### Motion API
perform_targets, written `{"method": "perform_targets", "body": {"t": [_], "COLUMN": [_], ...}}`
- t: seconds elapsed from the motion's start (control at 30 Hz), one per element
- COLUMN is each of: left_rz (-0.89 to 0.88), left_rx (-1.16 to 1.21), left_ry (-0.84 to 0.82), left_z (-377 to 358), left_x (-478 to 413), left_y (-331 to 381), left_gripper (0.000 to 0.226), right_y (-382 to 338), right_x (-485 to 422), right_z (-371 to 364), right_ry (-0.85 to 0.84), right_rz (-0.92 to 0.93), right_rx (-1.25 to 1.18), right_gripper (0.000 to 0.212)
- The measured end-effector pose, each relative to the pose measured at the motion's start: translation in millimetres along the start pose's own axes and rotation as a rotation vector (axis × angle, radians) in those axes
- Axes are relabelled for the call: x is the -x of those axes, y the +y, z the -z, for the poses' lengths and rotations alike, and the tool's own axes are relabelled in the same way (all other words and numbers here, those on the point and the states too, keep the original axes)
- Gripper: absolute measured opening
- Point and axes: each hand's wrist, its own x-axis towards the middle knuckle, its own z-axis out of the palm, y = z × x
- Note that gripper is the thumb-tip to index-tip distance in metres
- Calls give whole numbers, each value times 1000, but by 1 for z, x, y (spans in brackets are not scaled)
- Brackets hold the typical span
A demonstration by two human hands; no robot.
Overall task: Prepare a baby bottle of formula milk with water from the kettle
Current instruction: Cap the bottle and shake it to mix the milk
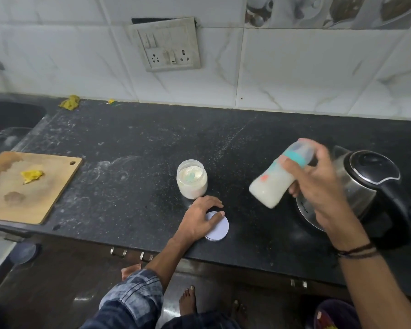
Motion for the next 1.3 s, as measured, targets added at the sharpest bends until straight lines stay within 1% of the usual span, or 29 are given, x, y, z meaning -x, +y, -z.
{"method": "perform_targets", "body": {"t": [0.03, 0.07, 0.13, 0.17, 0.2, 0.27, 0.3, 0.33, 0.43, 0.47, 0.57, 0.6, 0.77, 0.9, 1.07, 1.3], "left_rz": [-2, -4, -2, -2, -4, -7, -8, -9, -7, -6, -15, -16, -4, -9, -1, 4], "left_rx": [1, 2, 5, 5, 5, 6, 8, 9, 9, 8, 8, 10, 13, 11, 13, 14], "left_ry": [-2, 0, 4, 6, 8, 8, 4, 2, 3, 1, 2, 4, 9, 2, 10, -3], "left_z": [0, 0, 0, -1, -1, 0, 0, -1, -2, -2, -1, -1, -1, -1, -1, 0], "left_x": [0, 0, 0, 0, 0, 1, 1, 0, 0, 0, 0, 0, 1, 0, 1, 0], "left_y": [0, -1, -1, 0, 0, -1, -2, -2, -1, -1, -2, -2, 0, -1, 0, 0], "left_gripper": [23, 23, 23, 23, 24, 25, 25, 25, 23, 23, 23, 23, 24, 24, 23, 22], "right_y": [2, 1, 3, 4, 4, 10, 15, 16, 20, 21, 26, 29, 50, 67, 87, 104], "right_x": [1, 1, -2, -5, -5, -2, 0, 2, -1, -3, -2, -1, -6, -12, -19, -27], "right_z": [0, 0, 3, 4, 3, -1, -2, -2, 3, 3, 1, 1, -3, -13, -16, -20], "right_ry": [-30, 0, 137, 171, 157, 4, -47, -44, 102, 101, -70, -95, -56, -70, -131, -179], "right_rz": [-6, 9, 40, 37, 18, -27, -35, -33, -22, -21, -11, 3, 109, 204, 214, 205], "right_rx": [12, -5, -72, -92, -87, 3, 27, 19, -31, -29, 106, 152, 356, 508, 657, 716], "right_gripper": [55, 54, 55, 55, 57, 59, 58, 55, 52, 54, 60, 63, 77, 80, 80, 78]}}
